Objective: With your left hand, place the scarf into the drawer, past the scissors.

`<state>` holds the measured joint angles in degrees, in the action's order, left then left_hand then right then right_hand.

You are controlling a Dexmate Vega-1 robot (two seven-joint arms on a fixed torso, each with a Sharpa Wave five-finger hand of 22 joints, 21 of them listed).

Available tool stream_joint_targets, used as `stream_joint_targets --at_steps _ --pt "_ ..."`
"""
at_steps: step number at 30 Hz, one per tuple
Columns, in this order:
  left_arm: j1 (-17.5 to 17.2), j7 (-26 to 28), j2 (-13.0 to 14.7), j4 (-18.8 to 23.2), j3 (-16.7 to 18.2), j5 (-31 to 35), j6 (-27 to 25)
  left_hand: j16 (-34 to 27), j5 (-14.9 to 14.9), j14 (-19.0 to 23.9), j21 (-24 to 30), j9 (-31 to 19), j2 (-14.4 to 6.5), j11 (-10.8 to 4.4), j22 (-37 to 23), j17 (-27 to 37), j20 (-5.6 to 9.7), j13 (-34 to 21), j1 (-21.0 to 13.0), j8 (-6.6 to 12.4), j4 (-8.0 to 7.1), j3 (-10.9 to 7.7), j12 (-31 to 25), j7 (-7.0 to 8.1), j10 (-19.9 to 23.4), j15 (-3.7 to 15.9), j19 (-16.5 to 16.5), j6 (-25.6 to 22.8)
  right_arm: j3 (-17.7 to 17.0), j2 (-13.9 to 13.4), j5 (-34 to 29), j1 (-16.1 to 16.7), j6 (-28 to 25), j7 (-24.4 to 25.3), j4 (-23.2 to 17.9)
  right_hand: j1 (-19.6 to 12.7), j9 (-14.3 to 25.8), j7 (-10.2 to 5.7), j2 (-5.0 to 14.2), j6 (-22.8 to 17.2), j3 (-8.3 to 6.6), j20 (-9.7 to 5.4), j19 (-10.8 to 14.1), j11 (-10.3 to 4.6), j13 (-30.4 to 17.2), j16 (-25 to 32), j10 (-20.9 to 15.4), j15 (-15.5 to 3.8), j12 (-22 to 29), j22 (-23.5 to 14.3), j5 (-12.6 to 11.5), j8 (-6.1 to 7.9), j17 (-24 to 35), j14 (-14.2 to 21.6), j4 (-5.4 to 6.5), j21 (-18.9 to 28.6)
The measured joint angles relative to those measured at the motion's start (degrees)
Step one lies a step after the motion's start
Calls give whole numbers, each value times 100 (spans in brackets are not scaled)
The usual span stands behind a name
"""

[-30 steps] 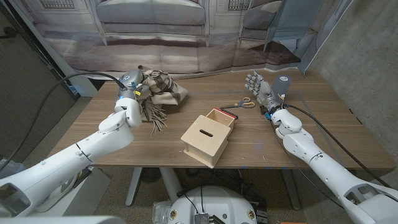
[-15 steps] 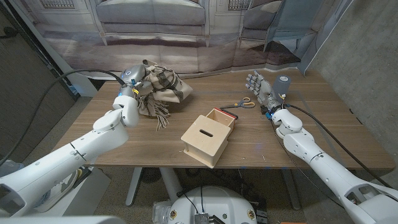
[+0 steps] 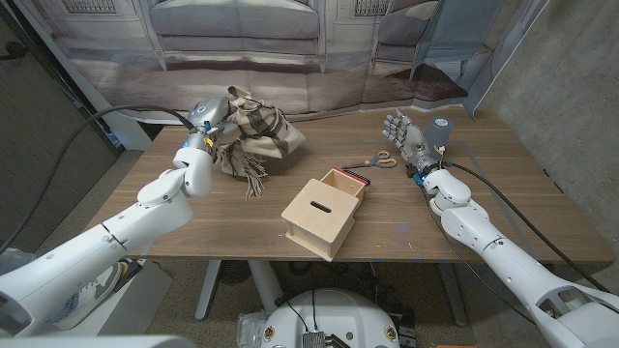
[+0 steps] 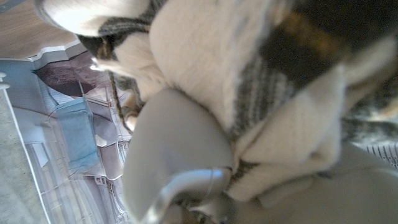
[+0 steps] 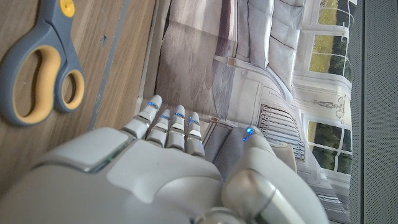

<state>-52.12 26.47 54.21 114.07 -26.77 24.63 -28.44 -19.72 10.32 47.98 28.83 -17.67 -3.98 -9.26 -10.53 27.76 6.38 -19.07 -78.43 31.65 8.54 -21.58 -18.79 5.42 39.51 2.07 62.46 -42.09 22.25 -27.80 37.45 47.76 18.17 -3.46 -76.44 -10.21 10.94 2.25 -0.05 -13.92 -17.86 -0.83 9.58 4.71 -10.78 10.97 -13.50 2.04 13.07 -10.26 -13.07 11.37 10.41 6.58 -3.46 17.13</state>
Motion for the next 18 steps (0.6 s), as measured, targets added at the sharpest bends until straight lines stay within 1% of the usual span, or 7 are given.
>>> stream_joint_targets --at_steps 2,5,8,9,14,18 --pt "-33 69 2 -37 36 34 215 -1 -17 10 0 18 0 -39 0 24 8 -17 0 -1 -23 23 1 23 14 -9 -8 -23 -7 6 10 3 12 -15 8 0 0 0 0 0 17 0 0 0 0 0 0 -30 0 0 0 0 0 30 -17 0" --pt "-70 131 3 -83 80 67 387 -1 -18 20 22 22 0 -69 0 49 8 -25 0 -4 -48 48 4 32 44 -2 -9 -32 -14 8 27 6 25 -29 11 0 0 0 0 0 17 0 0 0 0 0 0 -29 0 0 0 0 0 29 -17 0" --pt "-89 177 2 -108 105 88 621 -1 -18 21 22 45 0 -69 1 55 8 -31 0 -4 -58 58 5 62 45 -3 -9 -62 -24 9 33 13 30 -33 10 0 0 0 0 0 17 0 0 0 0 0 0 -29 0 0 0 0 0 29 -17 0" --pt "-127 177 1 -170 174 88 699 -1 -18 21 29 48 0 -70 1 55 8 -44 0 -3 -74 74 5 62 45 -3 -9 -63 -25 9 40 16 41 -34 10 0 0 0 0 0 17 1 -1 0 0 0 0 -29 0 0 0 0 0 29 -17 0" --pt "-148 152 -4 -217 231 89 953 48 -19 -4 43 67 0 -69 1 85 7 -52 0 19 -103 103 45 62 46 22 -9 -63 -35 9 40 27 55 -27 1 0 0 0 0 0 16 -20 20 0 0 0 0 -29 0 0 0 0 0 29 -16 0" --pt "-150 103 -16 -242 253 151 1167 49 -20 -4 43 72 0 -27 1 85 37 -72 0 19 -127 127 48 62 88 22 -40 -62 -45 8 40 37 55 -27 -12 0 0 0 0 0 16 -20 20 0 0 0 0 -29 0 0 0 0 0 29 -16 0"
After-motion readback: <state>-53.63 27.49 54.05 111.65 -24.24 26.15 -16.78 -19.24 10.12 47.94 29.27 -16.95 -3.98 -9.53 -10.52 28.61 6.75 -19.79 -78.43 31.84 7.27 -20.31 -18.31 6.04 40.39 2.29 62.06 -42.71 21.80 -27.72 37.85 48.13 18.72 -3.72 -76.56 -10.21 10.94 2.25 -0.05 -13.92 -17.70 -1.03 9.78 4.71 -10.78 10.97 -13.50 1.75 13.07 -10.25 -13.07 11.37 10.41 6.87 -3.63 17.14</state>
